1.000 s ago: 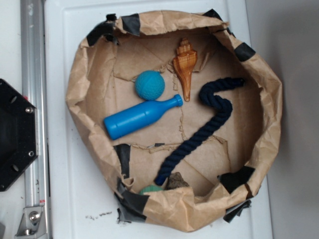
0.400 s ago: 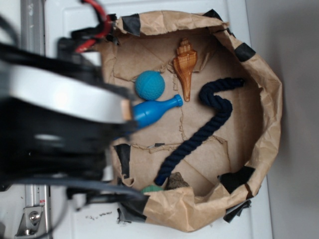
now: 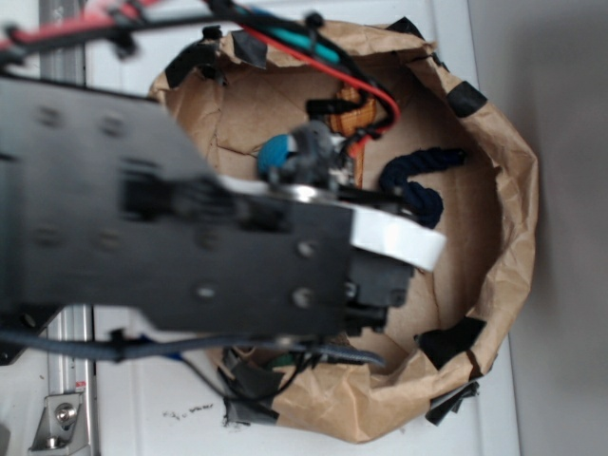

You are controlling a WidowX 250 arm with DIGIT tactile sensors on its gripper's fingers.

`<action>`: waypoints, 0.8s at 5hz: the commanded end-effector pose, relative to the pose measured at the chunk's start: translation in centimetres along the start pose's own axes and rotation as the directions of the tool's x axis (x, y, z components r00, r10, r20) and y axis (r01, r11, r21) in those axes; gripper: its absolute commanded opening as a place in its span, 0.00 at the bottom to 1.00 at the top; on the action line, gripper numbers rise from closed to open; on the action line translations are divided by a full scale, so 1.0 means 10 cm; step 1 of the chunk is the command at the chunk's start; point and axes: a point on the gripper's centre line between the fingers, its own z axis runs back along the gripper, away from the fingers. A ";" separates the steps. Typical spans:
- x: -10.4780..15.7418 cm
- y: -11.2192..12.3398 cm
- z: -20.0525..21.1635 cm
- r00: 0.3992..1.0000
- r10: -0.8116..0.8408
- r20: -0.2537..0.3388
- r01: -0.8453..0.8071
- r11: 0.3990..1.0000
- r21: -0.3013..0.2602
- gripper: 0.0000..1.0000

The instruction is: Grab the blue rope.

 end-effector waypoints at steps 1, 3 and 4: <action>0.08 0.47 -0.07 0.999 -0.007 0.053 0.005 1.000 0.025 1.00; 0.32 0.40 -0.57 0.991 -0.120 0.060 0.124 0.991 -0.055 1.00; 0.49 0.19 -0.80 0.982 -0.190 0.020 0.191 0.979 -0.073 1.00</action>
